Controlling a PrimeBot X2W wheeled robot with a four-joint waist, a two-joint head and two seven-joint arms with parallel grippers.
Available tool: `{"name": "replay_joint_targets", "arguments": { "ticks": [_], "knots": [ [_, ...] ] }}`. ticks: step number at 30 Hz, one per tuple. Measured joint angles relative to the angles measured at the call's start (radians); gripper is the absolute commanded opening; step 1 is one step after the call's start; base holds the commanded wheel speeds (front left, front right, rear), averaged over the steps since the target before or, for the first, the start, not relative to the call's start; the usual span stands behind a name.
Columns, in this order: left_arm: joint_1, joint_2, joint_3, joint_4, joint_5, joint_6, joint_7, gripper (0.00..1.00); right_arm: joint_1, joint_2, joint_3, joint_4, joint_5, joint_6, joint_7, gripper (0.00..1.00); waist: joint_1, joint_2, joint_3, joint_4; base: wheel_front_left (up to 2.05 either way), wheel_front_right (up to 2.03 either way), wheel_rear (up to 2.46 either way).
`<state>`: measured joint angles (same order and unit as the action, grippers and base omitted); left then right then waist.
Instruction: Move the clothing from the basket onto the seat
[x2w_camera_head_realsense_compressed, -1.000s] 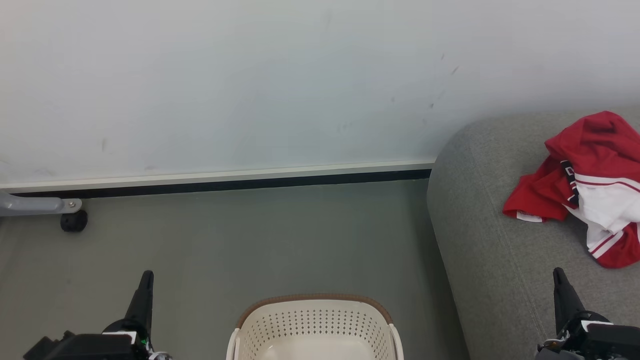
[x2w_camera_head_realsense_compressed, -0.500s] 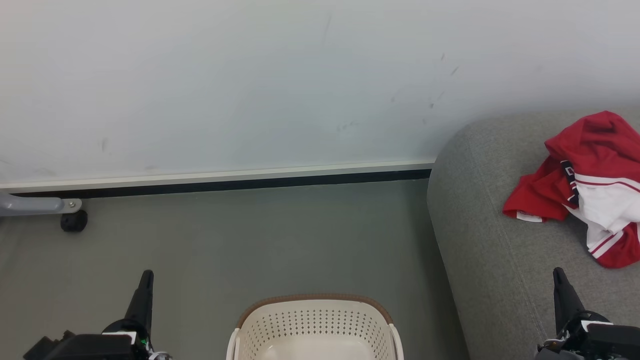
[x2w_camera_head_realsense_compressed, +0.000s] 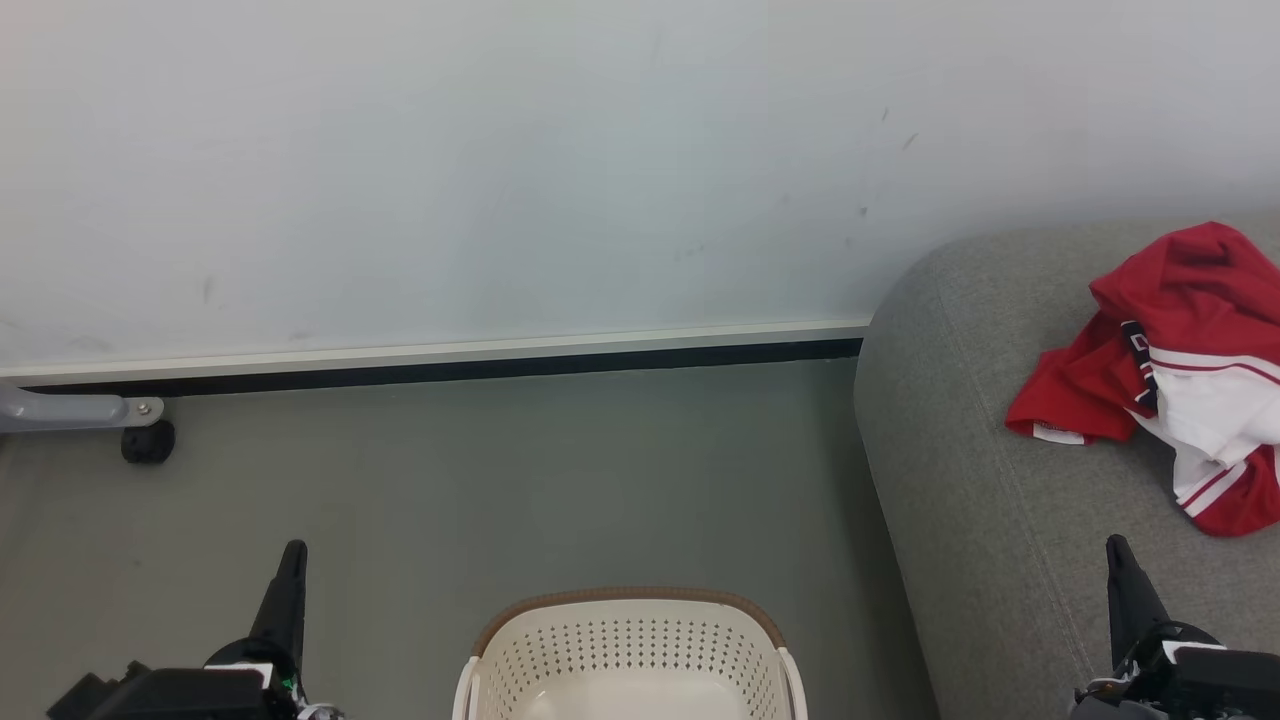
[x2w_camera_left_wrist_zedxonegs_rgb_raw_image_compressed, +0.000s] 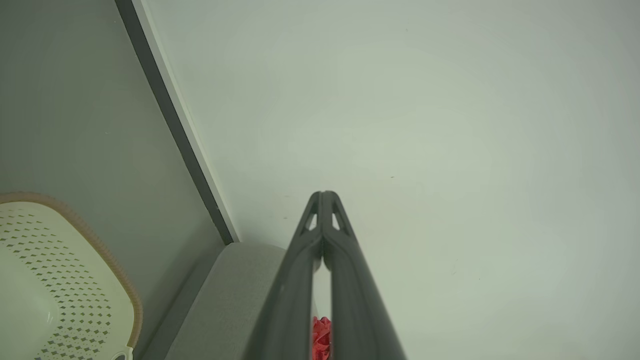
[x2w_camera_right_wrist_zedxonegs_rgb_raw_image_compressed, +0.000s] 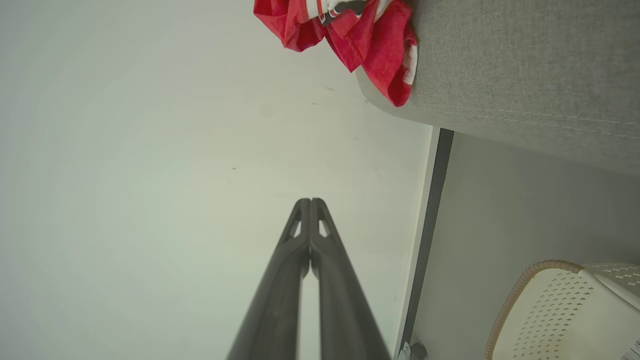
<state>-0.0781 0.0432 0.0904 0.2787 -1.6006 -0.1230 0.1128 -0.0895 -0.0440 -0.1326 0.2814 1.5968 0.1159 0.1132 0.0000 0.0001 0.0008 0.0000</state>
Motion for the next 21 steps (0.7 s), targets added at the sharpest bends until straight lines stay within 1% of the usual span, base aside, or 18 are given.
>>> {"name": "replay_joint_targets", "arguments": {
  "ticks": [21],
  "knots": [
    [0.000,0.000,0.000,0.000,0.000,0.000,0.000,0.00,0.000,0.000,0.000,0.000,0.000,0.000,0.000,0.00,0.0000,0.0000,0.000,0.000,0.00,0.00,0.00]
  ]
}}
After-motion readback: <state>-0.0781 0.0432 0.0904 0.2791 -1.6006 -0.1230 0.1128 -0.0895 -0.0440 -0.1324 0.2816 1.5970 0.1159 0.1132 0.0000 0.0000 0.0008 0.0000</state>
